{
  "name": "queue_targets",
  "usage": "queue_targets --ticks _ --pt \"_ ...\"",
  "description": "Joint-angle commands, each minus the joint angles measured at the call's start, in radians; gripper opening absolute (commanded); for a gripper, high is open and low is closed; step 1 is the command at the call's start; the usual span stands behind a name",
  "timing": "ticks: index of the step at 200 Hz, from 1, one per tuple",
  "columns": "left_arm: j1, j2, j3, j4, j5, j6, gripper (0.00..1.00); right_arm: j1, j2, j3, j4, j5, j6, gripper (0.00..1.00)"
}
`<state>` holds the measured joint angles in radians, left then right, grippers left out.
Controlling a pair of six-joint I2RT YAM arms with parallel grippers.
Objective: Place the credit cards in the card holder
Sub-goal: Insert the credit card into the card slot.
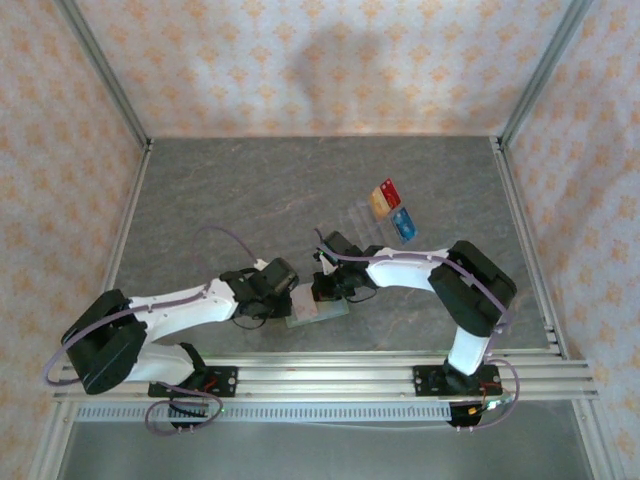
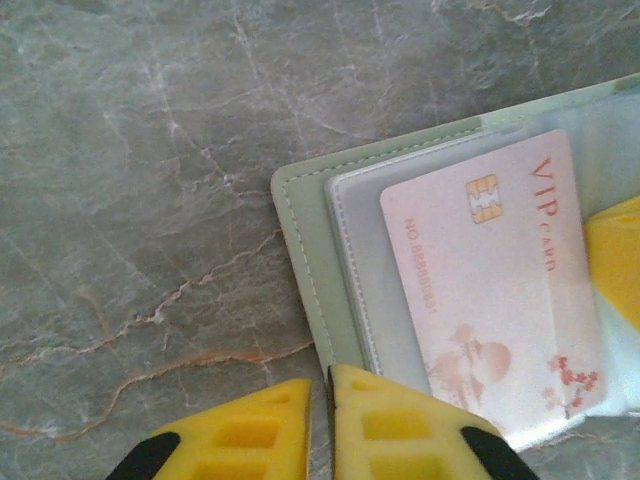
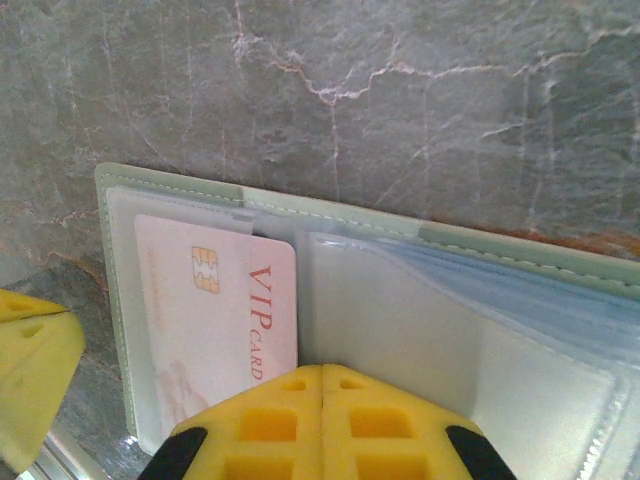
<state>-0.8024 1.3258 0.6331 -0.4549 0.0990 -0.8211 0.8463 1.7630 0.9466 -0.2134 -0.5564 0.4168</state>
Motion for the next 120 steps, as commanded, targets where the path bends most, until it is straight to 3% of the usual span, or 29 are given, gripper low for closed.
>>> queue_targets --ticks 1,120 --pt "0.009 0.053 0.026 0.001 0.006 0.013 0.08 0.013 0.028 0.014 -0.047 0.025 -0.015 0.00" --pt "0.003 0.161 -0.010 0.097 0.015 0.005 0.06 0.037 0.028 0.084 -0.101 0.022 -0.038 0.00"
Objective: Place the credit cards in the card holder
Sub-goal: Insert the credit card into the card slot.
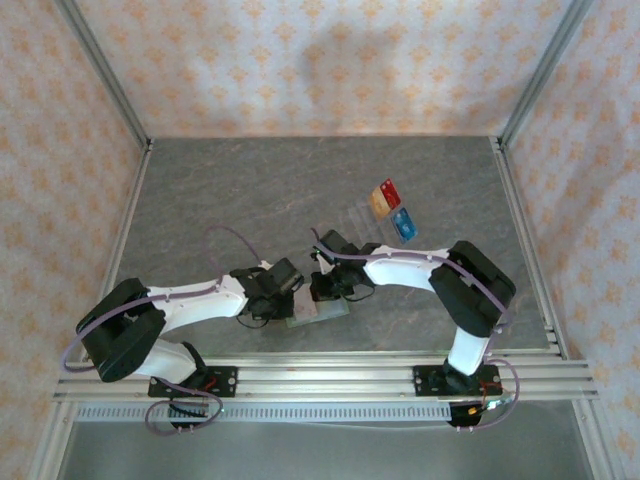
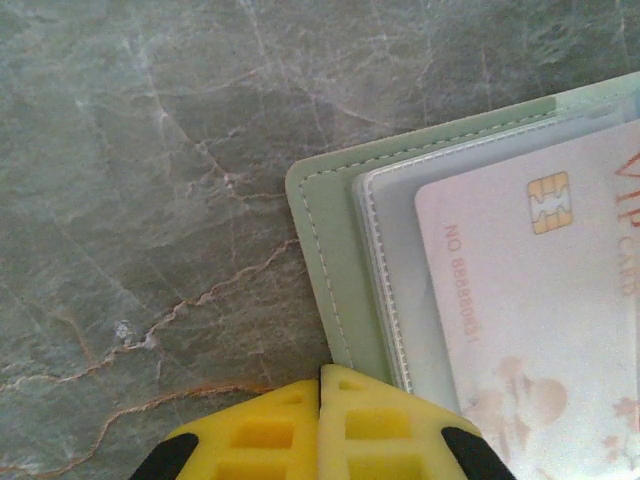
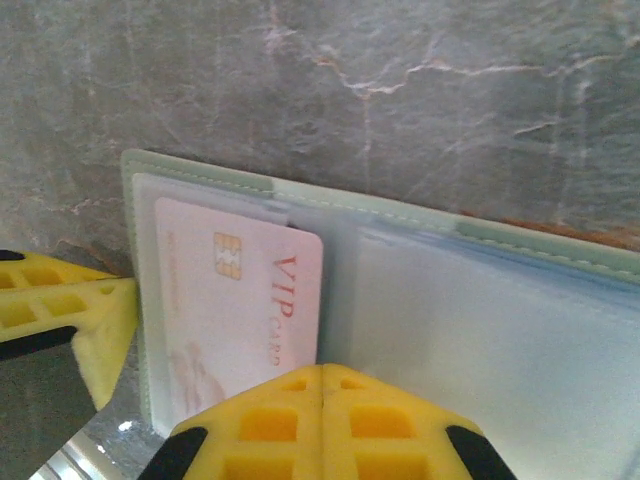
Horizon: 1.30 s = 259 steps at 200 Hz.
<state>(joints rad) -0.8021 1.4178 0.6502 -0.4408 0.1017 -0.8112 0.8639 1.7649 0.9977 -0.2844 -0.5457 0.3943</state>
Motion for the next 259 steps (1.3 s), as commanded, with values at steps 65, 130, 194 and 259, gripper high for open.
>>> queue_targets --ticks 65,130,194,259 --pt "-0.008 0.075 -0.024 0.084 0.008 -0.009 0.06 0.043 0.054 0.044 -0.019 0.003 -0.009 0.00" --pt "-0.016 0.084 -0.023 0.083 -0.002 -0.018 0.06 0.042 0.007 0.045 -0.040 0.042 -0.019 0.00" --pt "-0.017 0.089 -0.037 0.090 -0.005 -0.023 0.06 0.033 -0.045 0.029 -0.073 0.103 -0.018 0.00" --pt "-0.017 0.082 -0.041 0.085 -0.010 -0.025 0.06 0.030 0.010 0.059 -0.105 0.121 -0.032 0.00"
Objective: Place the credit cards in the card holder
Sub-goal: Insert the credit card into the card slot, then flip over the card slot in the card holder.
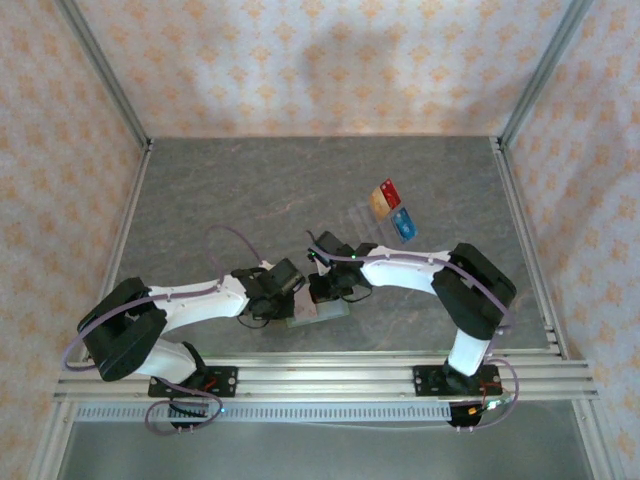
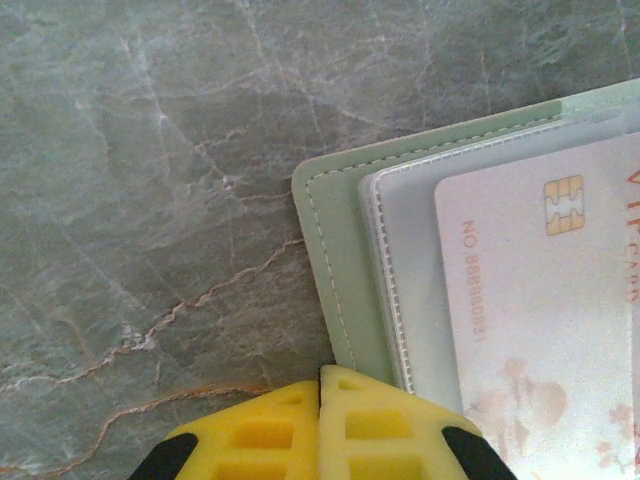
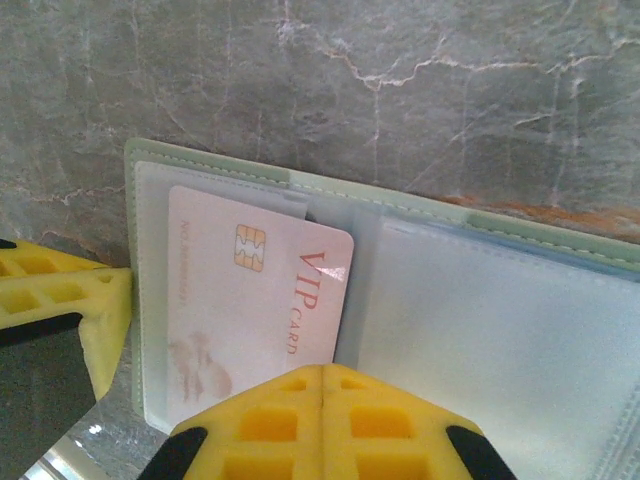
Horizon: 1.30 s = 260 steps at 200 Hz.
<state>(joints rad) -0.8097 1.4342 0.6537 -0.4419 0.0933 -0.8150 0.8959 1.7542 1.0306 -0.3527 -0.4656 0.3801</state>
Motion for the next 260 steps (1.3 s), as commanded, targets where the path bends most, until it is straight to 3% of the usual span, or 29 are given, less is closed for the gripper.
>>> queue_targets --ticks 1,149,181,214,260 --pt "-0.009 0.066 -0.044 0.086 -0.001 -0.021 0.06 -0.002 0.021 0.026 -0.037 0.041 -0.018 0.00" --pt "-0.011 0.070 -0.048 0.093 -0.004 -0.027 0.07 0.017 0.070 0.042 0.059 -0.069 0.017 0.00" --pt "-0.010 0.068 -0.052 0.085 -0.012 -0.030 0.07 0.013 0.010 0.038 -0.009 0.019 -0.007 0.00" --pt "-0.010 0.071 -0.058 0.086 -0.013 -0.032 0.07 -0.002 -0.072 0.076 -0.144 0.171 -0.058 0.10" --pt "-0.010 0.063 -0.063 0.083 -0.018 -0.040 0.07 -0.031 -0.015 0.131 -0.231 0.269 -0.110 0.17"
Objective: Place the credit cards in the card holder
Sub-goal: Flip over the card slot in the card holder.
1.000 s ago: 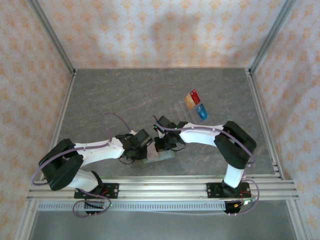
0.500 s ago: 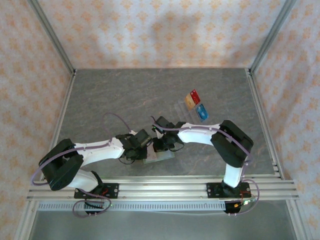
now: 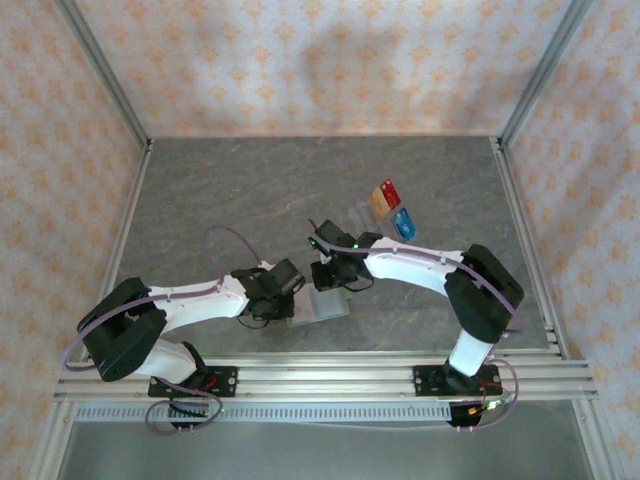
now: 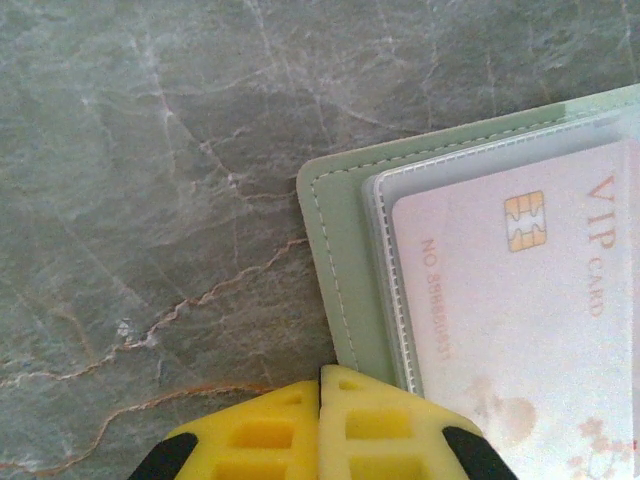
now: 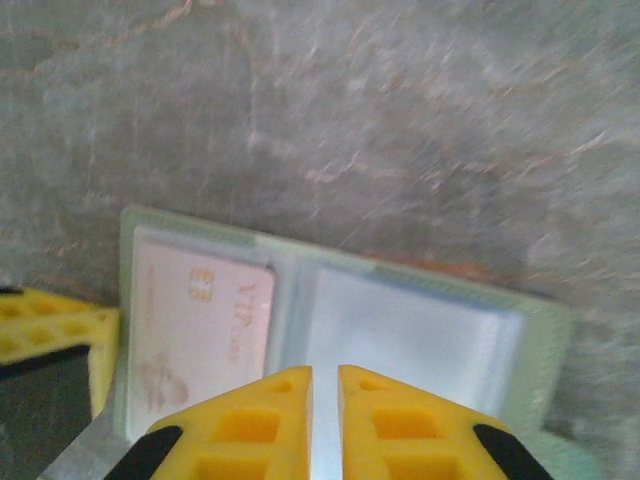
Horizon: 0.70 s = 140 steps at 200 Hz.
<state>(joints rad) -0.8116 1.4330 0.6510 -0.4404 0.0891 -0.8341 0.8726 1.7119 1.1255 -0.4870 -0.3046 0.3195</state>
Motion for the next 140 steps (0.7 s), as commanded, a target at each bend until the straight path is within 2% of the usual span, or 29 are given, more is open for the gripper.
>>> queue_targets --ticks 1,49,140 --pt "-0.008 0.064 -0.060 0.081 -0.014 -0.021 0.07 -0.007 0.029 0.038 -0.098 0.110 -0.049 0.17" --pt "-0.008 0.068 -0.057 0.075 -0.017 -0.023 0.07 -0.009 0.083 0.079 -0.111 0.148 -0.081 0.23" --pt "-0.008 0.071 -0.059 0.075 -0.018 -0.026 0.07 -0.005 0.153 0.038 -0.062 0.117 -0.071 0.21"
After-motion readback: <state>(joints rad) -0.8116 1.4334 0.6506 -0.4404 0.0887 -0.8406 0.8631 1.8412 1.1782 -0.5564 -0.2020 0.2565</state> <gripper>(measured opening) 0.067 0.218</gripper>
